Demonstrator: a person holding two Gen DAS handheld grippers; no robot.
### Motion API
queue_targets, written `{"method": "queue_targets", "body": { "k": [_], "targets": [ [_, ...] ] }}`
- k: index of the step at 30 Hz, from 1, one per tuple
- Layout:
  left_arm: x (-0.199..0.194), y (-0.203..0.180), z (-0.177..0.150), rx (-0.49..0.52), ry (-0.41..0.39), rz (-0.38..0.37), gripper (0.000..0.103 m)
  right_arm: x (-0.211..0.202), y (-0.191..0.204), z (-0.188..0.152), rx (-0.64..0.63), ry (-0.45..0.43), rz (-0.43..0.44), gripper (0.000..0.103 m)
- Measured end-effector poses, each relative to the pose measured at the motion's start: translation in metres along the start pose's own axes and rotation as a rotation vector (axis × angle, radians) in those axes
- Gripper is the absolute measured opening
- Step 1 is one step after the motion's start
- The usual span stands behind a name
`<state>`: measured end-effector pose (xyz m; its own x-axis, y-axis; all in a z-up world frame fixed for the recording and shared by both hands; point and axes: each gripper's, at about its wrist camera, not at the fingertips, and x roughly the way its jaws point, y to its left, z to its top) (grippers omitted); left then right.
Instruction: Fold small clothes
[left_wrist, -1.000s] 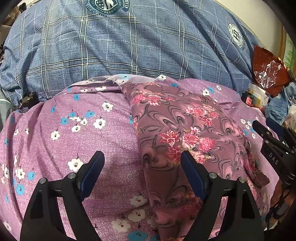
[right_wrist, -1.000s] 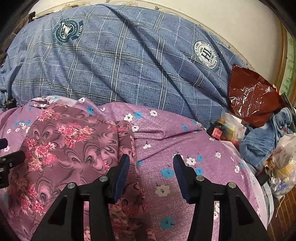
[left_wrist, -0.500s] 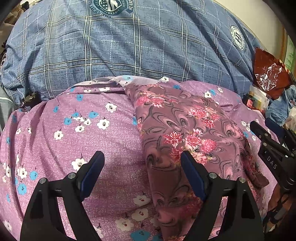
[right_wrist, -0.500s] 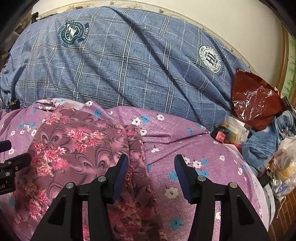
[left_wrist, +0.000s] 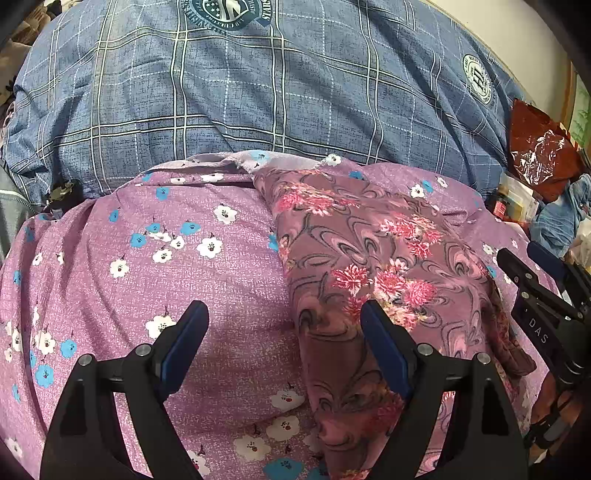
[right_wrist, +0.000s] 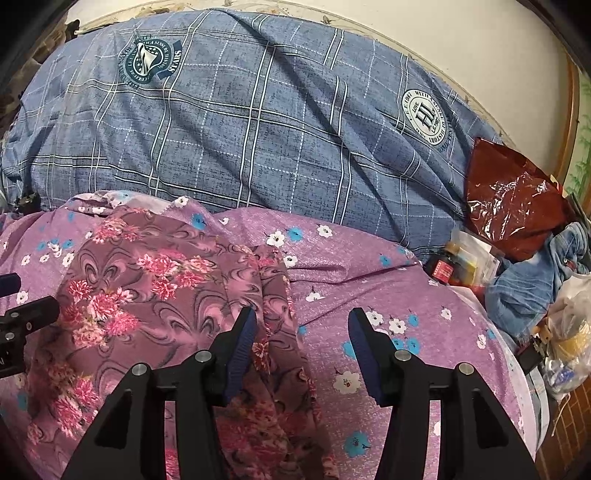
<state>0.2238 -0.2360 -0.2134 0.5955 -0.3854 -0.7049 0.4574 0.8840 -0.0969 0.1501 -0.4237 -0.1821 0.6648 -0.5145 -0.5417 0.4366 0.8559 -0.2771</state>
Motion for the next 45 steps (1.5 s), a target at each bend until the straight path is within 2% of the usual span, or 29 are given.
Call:
{"method": "queue_targets", "body": {
  "k": [20,23,26,29,34,40,45],
  "targets": [
    [0.003,-0.001,-0.002,0.0,0.015,-0.014,0.085,0.002,-0.005,-0.005,-0.009,0.016,0.018,0.054],
    [0.004,0.003,0.0,-0.002,0.023,-0.026,0.085,0.004,-0.018,-0.006,0.064,0.052,0.133,0.054],
    [0.007,0.013,0.003,-0.028,0.048,-0.064,0.085,0.018,-0.045,-0.008,0.235,0.136,0.364,0.063],
    [0.013,0.021,0.005,-0.043,0.099,-0.099,0.085,0.032,-0.064,-0.014,0.368,0.194,0.493,0.063],
    [0.02,0.026,0.003,-0.074,0.142,-0.146,0.085,0.056,-0.074,-0.024,0.466,0.286,0.576,0.064],
    [0.022,0.011,0.001,-0.019,0.155,-0.159,0.085,0.062,-0.07,-0.026,0.44,0.299,0.522,0.065],
    [0.02,0.007,0.0,-0.003,0.152,-0.155,0.085,0.051,-0.065,-0.019,0.387,0.248,0.443,0.065]
  ]
}}
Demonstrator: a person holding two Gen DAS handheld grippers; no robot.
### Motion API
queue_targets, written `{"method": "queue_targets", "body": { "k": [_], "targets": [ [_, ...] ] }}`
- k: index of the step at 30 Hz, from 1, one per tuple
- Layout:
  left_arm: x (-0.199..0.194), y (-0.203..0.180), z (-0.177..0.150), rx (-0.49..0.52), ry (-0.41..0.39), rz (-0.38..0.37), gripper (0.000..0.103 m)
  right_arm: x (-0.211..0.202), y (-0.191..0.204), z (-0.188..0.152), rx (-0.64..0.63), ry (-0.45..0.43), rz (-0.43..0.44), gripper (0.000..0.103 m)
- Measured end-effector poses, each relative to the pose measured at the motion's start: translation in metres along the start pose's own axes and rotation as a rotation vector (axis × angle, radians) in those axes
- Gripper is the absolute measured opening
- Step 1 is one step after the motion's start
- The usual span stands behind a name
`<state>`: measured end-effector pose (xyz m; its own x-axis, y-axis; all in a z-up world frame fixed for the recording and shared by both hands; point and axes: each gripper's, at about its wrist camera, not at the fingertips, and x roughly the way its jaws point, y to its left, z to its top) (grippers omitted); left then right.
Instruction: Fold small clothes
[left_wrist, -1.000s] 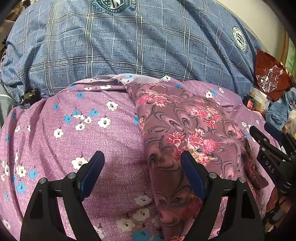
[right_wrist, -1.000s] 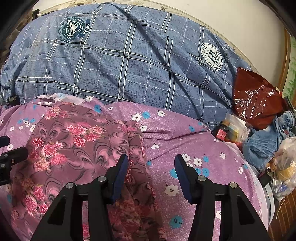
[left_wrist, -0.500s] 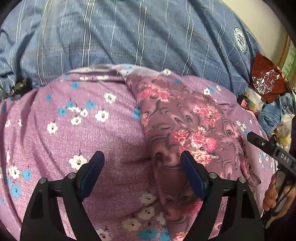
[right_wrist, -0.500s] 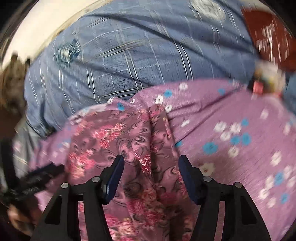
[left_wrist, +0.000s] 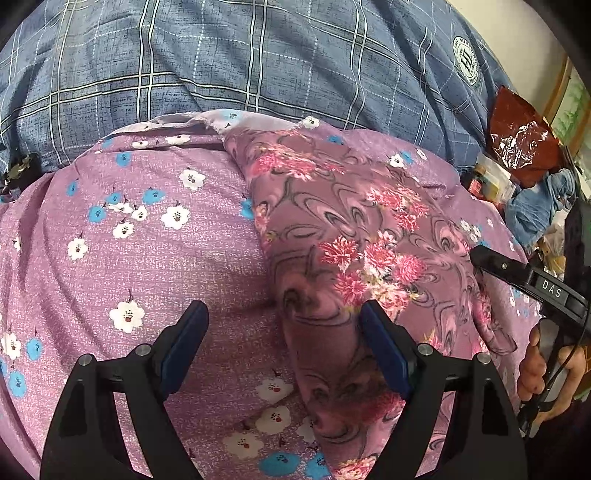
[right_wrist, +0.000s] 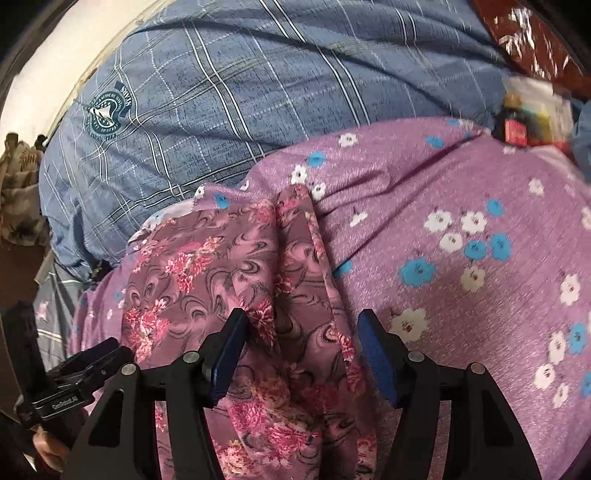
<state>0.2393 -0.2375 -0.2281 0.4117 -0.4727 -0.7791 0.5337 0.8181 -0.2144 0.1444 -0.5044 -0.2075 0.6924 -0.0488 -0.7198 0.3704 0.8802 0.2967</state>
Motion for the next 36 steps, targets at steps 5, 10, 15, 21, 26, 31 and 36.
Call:
{"method": "queue_targets", "body": {
  "k": [5,10,15,21,26,31,36],
  "targets": [
    [0.0,0.003,0.0,-0.017,-0.004,0.002,0.085,-0.009,0.007,0.001,-0.044,-0.048,-0.052,0.065],
    [0.001,0.002,-0.001,-0.01,-0.008,0.012,0.085,-0.015,0.013,0.0,-0.074,-0.072,-0.084,0.065],
    [0.001,0.002,-0.001,-0.011,-0.007,0.012,0.085,-0.016,0.014,0.0,-0.089,-0.081,-0.109,0.064],
    [0.001,0.002,-0.001,-0.009,-0.011,0.014,0.085,-0.017,0.016,0.0,-0.097,-0.086,-0.12,0.064],
    [-0.002,0.001,0.0,-0.01,-0.025,0.013,0.085,-0.017,0.019,-0.001,-0.11,-0.088,-0.127,0.064],
    [-0.004,0.001,0.001,-0.015,-0.04,0.008,0.085,-0.018,0.019,-0.001,-0.11,-0.099,-0.141,0.064],
    [-0.004,0.002,0.002,-0.026,-0.051,0.002,0.085,-0.017,0.019,-0.002,-0.111,-0.089,-0.14,0.064]
  ]
}}
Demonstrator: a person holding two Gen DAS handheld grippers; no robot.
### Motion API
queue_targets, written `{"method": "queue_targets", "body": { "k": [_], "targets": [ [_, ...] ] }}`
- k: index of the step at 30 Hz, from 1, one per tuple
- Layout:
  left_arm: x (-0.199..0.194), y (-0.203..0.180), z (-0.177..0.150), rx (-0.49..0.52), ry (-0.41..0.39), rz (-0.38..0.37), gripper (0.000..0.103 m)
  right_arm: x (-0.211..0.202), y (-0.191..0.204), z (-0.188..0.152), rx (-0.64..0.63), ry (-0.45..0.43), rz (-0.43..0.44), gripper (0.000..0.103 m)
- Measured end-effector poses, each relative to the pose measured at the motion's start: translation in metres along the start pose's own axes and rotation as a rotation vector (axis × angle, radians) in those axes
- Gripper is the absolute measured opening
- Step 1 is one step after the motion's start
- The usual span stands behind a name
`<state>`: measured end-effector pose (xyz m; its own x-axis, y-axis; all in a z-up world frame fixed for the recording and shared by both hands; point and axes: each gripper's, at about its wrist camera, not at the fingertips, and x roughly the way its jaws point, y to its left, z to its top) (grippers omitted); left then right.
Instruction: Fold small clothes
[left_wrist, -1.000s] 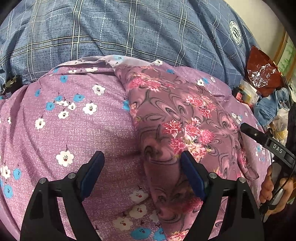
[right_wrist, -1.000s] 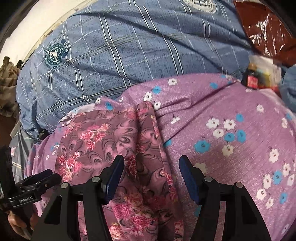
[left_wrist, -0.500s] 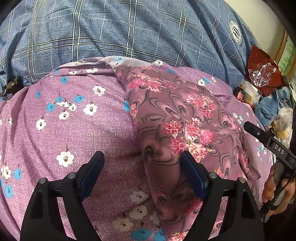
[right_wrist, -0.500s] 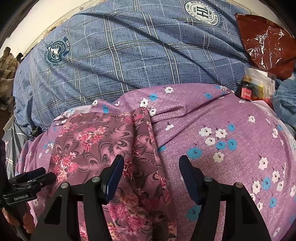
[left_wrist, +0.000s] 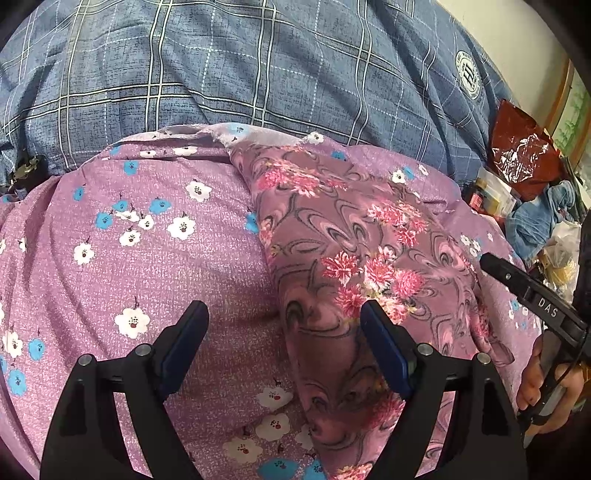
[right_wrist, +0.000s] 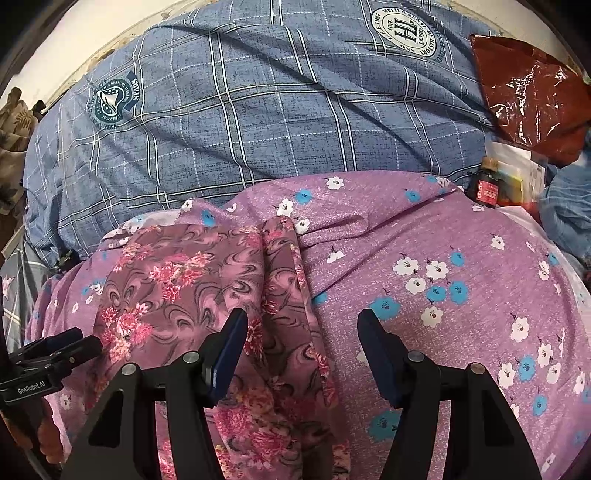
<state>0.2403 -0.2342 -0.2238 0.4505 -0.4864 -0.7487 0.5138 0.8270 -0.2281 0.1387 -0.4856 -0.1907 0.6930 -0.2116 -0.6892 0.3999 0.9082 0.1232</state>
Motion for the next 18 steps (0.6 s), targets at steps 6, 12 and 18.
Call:
{"method": "queue_targets", "body": {
  "k": [6,12,18],
  "targets": [
    [0.007,0.004,0.002,-0.032,0.026,-0.069,0.085,0.017,-0.017,-0.001,0.104,0.118,0.195,0.065],
    [0.024,0.01,0.0,-0.094,0.129,-0.227,0.085,0.042,-0.039,-0.008,0.229,0.221,0.317,0.069],
    [0.025,0.008,-0.001,-0.12,0.139,-0.315,0.083,0.056,-0.04,-0.011,0.289,0.255,0.432,0.074]
  ]
}}
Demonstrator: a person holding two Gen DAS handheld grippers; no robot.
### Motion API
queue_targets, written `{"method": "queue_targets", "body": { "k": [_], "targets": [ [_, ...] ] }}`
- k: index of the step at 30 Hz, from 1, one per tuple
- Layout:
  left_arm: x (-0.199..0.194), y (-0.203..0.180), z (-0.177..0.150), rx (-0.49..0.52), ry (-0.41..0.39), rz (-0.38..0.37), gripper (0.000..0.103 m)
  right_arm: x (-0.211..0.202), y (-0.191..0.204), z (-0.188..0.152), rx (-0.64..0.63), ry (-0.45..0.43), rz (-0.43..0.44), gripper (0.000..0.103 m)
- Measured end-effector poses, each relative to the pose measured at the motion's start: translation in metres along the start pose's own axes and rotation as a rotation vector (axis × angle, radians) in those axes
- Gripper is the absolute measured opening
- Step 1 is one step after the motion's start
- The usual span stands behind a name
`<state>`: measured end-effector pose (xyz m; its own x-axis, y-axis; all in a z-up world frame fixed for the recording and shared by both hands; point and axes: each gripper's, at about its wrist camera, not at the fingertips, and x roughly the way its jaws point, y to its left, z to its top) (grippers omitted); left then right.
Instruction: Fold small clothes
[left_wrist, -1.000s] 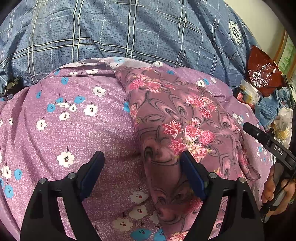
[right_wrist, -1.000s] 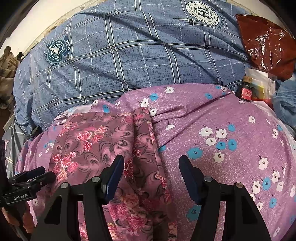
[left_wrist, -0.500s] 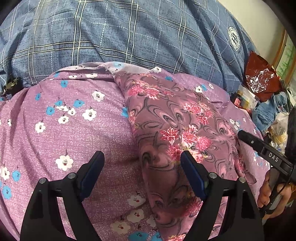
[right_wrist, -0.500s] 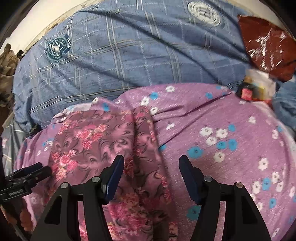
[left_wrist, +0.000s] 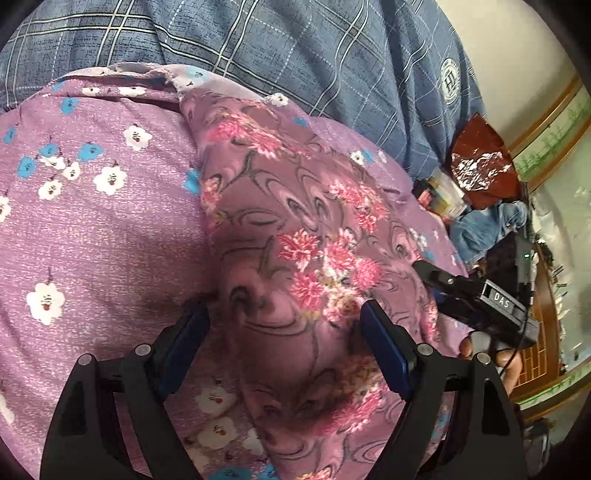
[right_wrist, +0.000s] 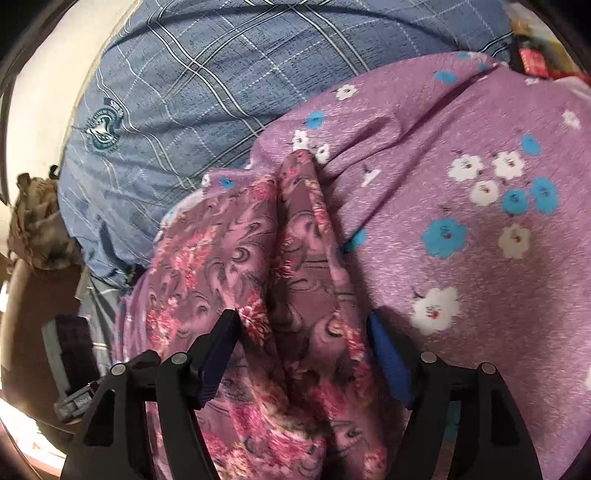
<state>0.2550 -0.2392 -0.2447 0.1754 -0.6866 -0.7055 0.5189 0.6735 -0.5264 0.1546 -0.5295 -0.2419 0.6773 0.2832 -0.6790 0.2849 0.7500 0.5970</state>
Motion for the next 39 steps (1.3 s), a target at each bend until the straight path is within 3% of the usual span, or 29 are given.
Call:
{"method": "queue_targets", "body": {
  "k": [2,5,6,7,8,10,13,16,23,27,32,37,39],
  "targets": [
    [0.0,0.0,0.0,-0.014,-0.003,-0.039,0.081,0.004,0.004,-0.001,0.006,0.01,0.028,0.074],
    [0.002,-0.004,0.001,-0.004,-0.015,-0.029,0.075,0.014,0.014,-0.005,0.008,0.04,0.076,0.074],
    [0.002,-0.004,0.001,-0.001,-0.019,-0.022,0.065,0.015,0.019,-0.007,-0.009,0.031,0.048,0.072],
    [0.002,-0.005,0.001,0.001,-0.025,-0.014,0.053,0.016,0.025,-0.009,-0.037,0.026,0.02,0.063],
    [0.0,-0.005,0.001,0.001,-0.036,-0.016,0.049,0.016,0.029,-0.009,-0.053,0.021,0.009,0.048],
    [-0.003,-0.005,0.002,0.005,-0.048,-0.025,0.036,0.01,0.037,-0.011,-0.072,-0.013,-0.015,0.034],
    [-0.007,-0.008,0.003,0.016,-0.062,-0.023,0.028,0.001,0.05,-0.015,-0.107,-0.058,-0.049,0.028],
    [-0.014,-0.011,0.002,0.018,-0.084,-0.025,0.024,-0.007,0.062,-0.02,-0.138,-0.097,-0.068,0.027],
    [-0.055,-0.019,-0.003,0.042,-0.15,-0.073,0.024,-0.041,0.086,-0.034,-0.161,-0.176,0.006,0.026],
    [-0.091,-0.025,-0.018,0.077,-0.18,-0.025,0.024,-0.049,0.103,-0.048,-0.165,-0.174,0.067,0.026],
    [-0.132,-0.012,-0.039,0.039,-0.197,0.012,0.024,-0.048,0.13,-0.08,-0.155,-0.16,0.101,0.026],
    [-0.143,0.006,-0.07,0.007,-0.179,0.074,0.025,-0.036,0.144,-0.124,-0.15,-0.133,0.078,0.026],
    [-0.135,0.02,-0.082,-0.005,-0.153,0.164,0.028,-0.017,0.143,-0.141,-0.133,-0.087,0.021,0.028]
  ]
}}
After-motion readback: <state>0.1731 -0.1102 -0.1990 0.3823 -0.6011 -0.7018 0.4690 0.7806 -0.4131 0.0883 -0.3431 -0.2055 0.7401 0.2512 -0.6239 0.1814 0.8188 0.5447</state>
